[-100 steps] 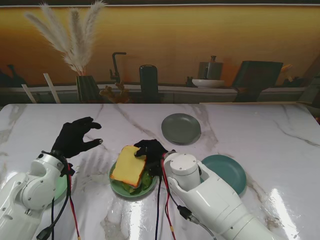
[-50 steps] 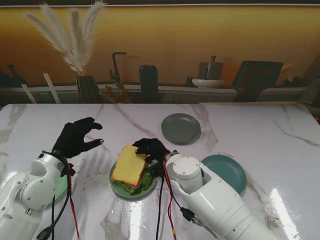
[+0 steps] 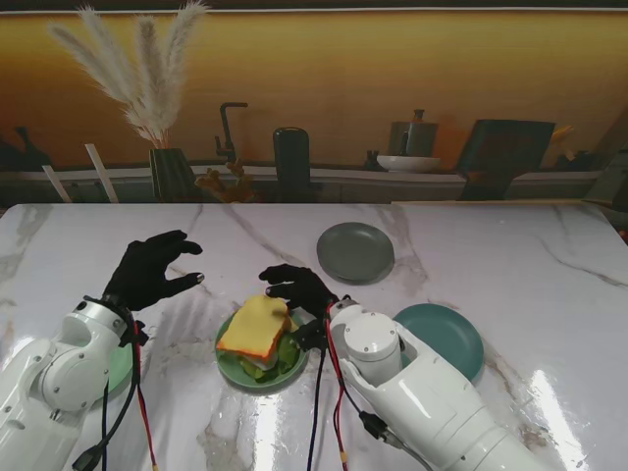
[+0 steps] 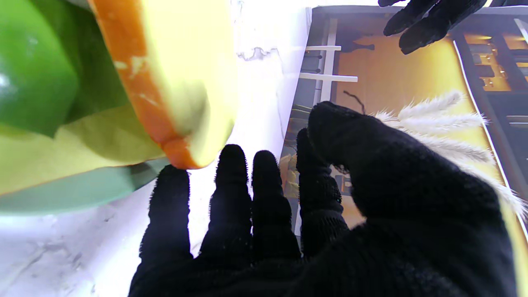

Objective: Prepare sandwich (Bread, lettuce, and egg)

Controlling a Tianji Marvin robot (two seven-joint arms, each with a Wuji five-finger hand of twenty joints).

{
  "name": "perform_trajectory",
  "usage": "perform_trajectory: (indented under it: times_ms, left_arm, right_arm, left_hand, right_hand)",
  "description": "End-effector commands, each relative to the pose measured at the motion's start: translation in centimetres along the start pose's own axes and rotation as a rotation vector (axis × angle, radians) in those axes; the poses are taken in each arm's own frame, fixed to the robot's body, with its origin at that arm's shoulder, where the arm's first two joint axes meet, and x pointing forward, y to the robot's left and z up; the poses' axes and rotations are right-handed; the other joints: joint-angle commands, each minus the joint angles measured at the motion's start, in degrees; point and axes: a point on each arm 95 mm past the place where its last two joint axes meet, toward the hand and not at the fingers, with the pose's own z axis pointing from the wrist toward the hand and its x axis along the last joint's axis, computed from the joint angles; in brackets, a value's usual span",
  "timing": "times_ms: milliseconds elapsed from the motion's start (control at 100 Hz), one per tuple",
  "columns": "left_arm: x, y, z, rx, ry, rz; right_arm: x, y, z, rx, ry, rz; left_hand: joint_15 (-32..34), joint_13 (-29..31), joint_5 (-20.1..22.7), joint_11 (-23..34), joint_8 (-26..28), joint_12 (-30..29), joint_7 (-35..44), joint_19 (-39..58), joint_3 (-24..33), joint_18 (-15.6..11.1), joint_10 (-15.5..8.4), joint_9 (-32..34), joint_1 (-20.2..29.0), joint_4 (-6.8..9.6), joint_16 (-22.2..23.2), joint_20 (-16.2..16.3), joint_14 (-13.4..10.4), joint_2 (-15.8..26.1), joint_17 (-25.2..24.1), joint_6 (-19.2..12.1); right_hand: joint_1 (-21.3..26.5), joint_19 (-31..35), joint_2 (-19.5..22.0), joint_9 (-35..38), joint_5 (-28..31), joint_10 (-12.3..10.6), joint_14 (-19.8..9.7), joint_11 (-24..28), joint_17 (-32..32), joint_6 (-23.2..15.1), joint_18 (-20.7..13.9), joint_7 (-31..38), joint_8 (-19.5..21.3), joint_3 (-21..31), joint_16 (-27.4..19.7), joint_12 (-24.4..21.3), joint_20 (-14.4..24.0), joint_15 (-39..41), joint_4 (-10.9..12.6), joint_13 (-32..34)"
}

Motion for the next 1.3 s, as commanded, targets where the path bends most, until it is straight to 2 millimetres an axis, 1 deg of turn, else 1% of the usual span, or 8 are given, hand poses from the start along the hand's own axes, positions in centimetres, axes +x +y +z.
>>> perform_trajectory:
  times_ms: [0, 230, 340, 500, 740, 940, 1130, 1290]
  left_arm:
    - [0.0, 0.0, 0.0, 0.003, -0.001, -0.005]
    - [0.1, 0.1, 0.0, 0.002, 0.004, -0.013]
    - [0.2, 0.3, 0.0, -0.006, 0.013, -0.028]
    - [0.6, 0.7, 0.1, -0.022, 0.029, -0.061]
    - [1.5, 1.4, 0.6, -0.051, 0.057, -0.155]
    - [2.4, 1.9, 1.1, -0.090, 0.085, -0.261]
    - [3.2, 2.8, 1.4, -0.113, 0.096, -0.310]
    - [3.7, 3.6, 1.6, -0.119, 0.083, -0.345]
  right_arm:
    - [0.4, -0.9, 0.0, 0.011, 0.024, 0.007]
    - [1.3, 0.5, -0.9, -0.048, 0.086, -0.051]
    - [2.4, 1.7, -2.1, -0.086, 0.134, -0.130]
    - [3.0, 4.2, -4.3, -0.151, 0.164, -0.242]
    - [3.2, 8.7, -8.3, -0.254, 0.206, -0.468]
    - [2.2, 11.9, -12.0, -0.285, 0.195, -0.664]
    - [1.0, 13.8, -14.8, -0.355, 0.181, -0.758]
    - [-0.5, 14.7, -16.5, -0.386, 0.148, -0.804]
  left_hand:
    - [0.47, -0.12, 1.01, -0.01, 0.28, 0.78, -0.59, 0.48, -0.73, -0.17, 0.14, 0.72, 1.62, -3.88, 0.19, 0.31, 0.37, 1.82, -0.05, 0.29]
    - [0.42, -0.14, 0.39, -0.06, 0.18, 0.77, -0.83, 0.49, -0.93, -0.17, 0.18, 0.74, 1.47, -3.94, 0.16, 0.30, 0.37, 1.44, -0.05, 0.04]
    - [0.25, -0.16, -0.11, -0.18, 0.06, 0.71, -1.14, 0.49, -1.19, -0.17, 0.18, 0.78, 1.06, -4.07, 0.06, 0.29, 0.37, 1.32, -0.05, -0.03]
    - [-0.30, 0.09, -0.70, -0.38, -0.23, 0.60, -1.79, -0.09, -1.67, -0.73, 0.16, 0.85, 0.54, -4.35, -0.37, -0.15, 0.54, 1.19, 0.34, -0.28]
    - [-3.10, 0.68, -0.88, -3.65, -5.03, -3.85, -7.55, -2.59, -2.40, -3.09, 0.63, 2.04, -0.23, -4.50, -4.72, -4.14, 1.10, 1.02, 1.29, 0.25]
    - [-5.16, -1.42, -2.66, -5.65, -10.26, -6.67, -12.13, -6.41, -3.75, -3.07, 0.21, 0.68, -1.71, -4.73, -7.39, -6.51, 0.49, 1.41, -0.10, -1.86]
    - [-5.45, -1.16, -2.98, -5.00, -6.06, -5.01, -7.62, -6.64, -4.10, -1.07, -0.45, 0.74, -1.35, -4.26, -6.47, -6.52, -0.07, 1.02, -0.36, -2.92]
    - [-5.23, -0.15, -2.80, -4.64, -5.34, -4.45, -7.46, -6.06, -3.49, -0.30, -0.66, 1.57, -0.91, -3.86, -5.99, -5.83, -0.06, 0.43, -0.31, -2.45]
  right_hand:
    - [-1.57, -0.96, 1.06, -1.55, -1.57, -1.55, -1.94, -0.84, -1.06, -2.01, -0.72, -1.70, 0.04, -1.84, -0.66, -0.85, -0.70, -0.58, 0.75, -2.00]
    - [-1.57, -2.28, 2.80, -3.45, -3.63, -0.97, -1.78, -1.65, -1.98, -1.59, -0.96, -3.18, -0.53, -8.44, -2.07, -2.65, -1.01, -1.80, -3.11, -3.83]
    - [-2.05, -3.37, 3.65, -3.22, -4.94, -0.19, -1.33, -4.58, -2.01, -1.23, -0.75, -5.31, -1.72, -12.61, -3.98, -5.63, -1.91, -4.15, -6.34, -4.26]
    - [-3.47, -4.73, 3.82, -2.54, -5.91, 0.35, -0.69, -9.18, -1.64, -1.15, -0.51, -8.89, -4.44, -14.83, -6.29, -10.37, -3.57, -7.24, -9.12, -4.18]
    - [-6.38, -7.55, 2.88, -1.87, -6.24, 0.96, 0.36, -14.05, -1.06, -1.03, 0.10, -10.73, -6.46, -14.18, -9.20, -14.76, -7.24, -11.55, -11.27, -3.82]
    - [-10.68, -10.83, 2.97, -3.18, -13.60, 1.74, 0.69, -21.80, -2.45, -1.21, 0.40, -17.13, -10.28, -12.91, -12.33, -18.69, -12.47, -16.39, -12.96, -5.43]
    - [-11.88, -11.15, 3.02, -3.79, -13.14, 1.52, 0.18, -20.33, -2.72, -0.56, 0.29, -15.56, -9.02, -12.26, -12.15, -17.86, -13.95, -16.55, -13.18, -5.40]
    - [-11.88, -10.37, 2.95, -3.04, -10.95, 1.54, 0.11, -18.82, -2.56, 2.40, 1.07, -13.93, -7.97, -12.13, -11.84, -17.16, -13.96, -16.11, -13.23, -4.86]
